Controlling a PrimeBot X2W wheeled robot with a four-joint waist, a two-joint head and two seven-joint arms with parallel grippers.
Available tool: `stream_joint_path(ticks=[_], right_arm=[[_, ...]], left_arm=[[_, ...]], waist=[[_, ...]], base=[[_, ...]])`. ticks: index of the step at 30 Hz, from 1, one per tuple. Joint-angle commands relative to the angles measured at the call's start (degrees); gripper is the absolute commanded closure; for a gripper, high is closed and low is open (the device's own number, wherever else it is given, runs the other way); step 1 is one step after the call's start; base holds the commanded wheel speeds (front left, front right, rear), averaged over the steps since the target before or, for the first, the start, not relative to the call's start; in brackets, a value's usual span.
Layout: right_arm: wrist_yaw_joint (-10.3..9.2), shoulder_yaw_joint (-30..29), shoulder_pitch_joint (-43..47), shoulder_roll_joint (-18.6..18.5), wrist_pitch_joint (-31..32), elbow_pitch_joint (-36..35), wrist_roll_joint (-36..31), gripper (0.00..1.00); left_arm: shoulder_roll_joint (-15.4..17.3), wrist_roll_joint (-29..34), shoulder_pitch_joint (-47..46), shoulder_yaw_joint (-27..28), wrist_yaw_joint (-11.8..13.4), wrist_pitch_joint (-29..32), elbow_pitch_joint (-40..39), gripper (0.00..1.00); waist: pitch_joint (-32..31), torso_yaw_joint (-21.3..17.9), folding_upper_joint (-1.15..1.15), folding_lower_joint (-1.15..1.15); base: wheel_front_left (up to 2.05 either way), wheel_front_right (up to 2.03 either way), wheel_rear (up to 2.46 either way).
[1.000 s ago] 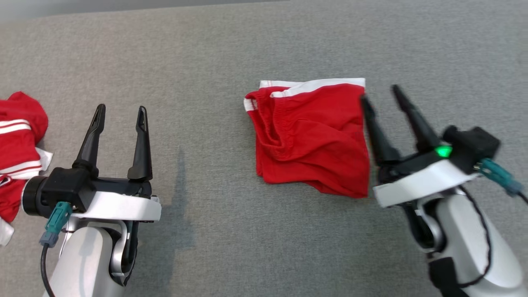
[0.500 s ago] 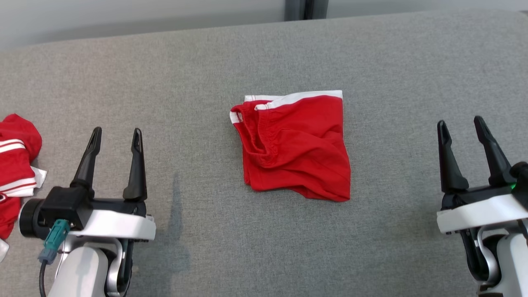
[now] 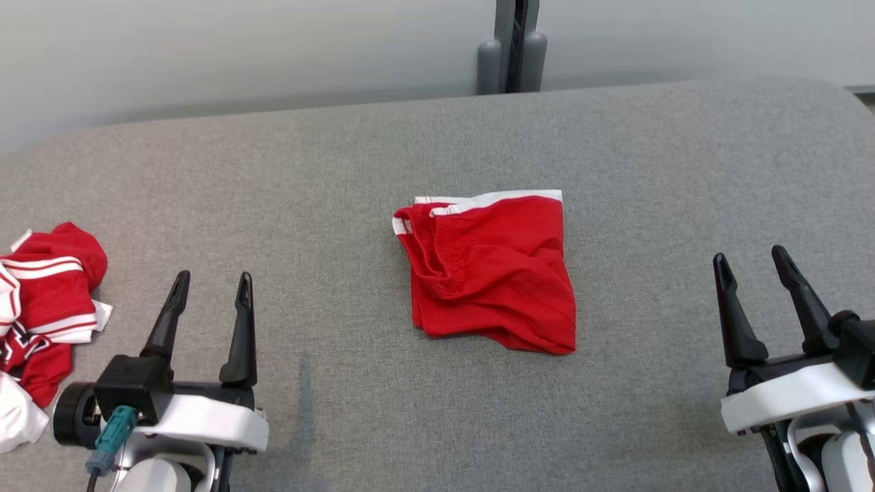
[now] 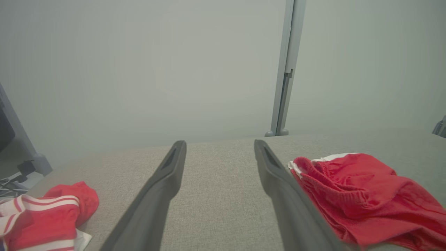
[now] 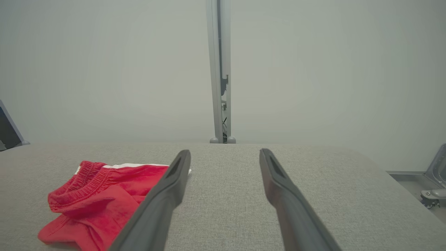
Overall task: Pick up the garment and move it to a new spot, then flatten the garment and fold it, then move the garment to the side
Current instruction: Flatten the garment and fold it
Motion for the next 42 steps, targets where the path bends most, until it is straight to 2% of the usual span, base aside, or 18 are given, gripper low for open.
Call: stream_joint_path(ticks=[1, 19, 42], right_arm=[[0.00, -0.2, 1.1, -0.4, 0.3, -0.4, -0.3, 0.00], [-0.01, -1.1, 6.5, -0.1, 2.9, -2.4, -0.3, 0.00], [-0.01, -1.9, 6.9, 0.5, 3.7, -3.2, -0.2, 0.00]], left_arm=[[0.4, -0.2, 0.9, -0.1, 0.1, 0.2, -0.1, 0.00], [1.9, 0.2, 5.5, -0.5, 2.0, 2.3, -0.5, 0.00], [2.9, -0.8, 5.6, -0.8, 2.8, 2.5, -0.8, 0.00]], waist=[[-1.1, 0.2, 0.00, 0.00], [-6.6, 0.2, 0.00, 0.00], [-6.5, 0.3, 0.00, 0.00]], base=[[0.00, 0.00, 0.00], [0.00, 0.00, 0.00], [0.00, 0.00, 0.00]])
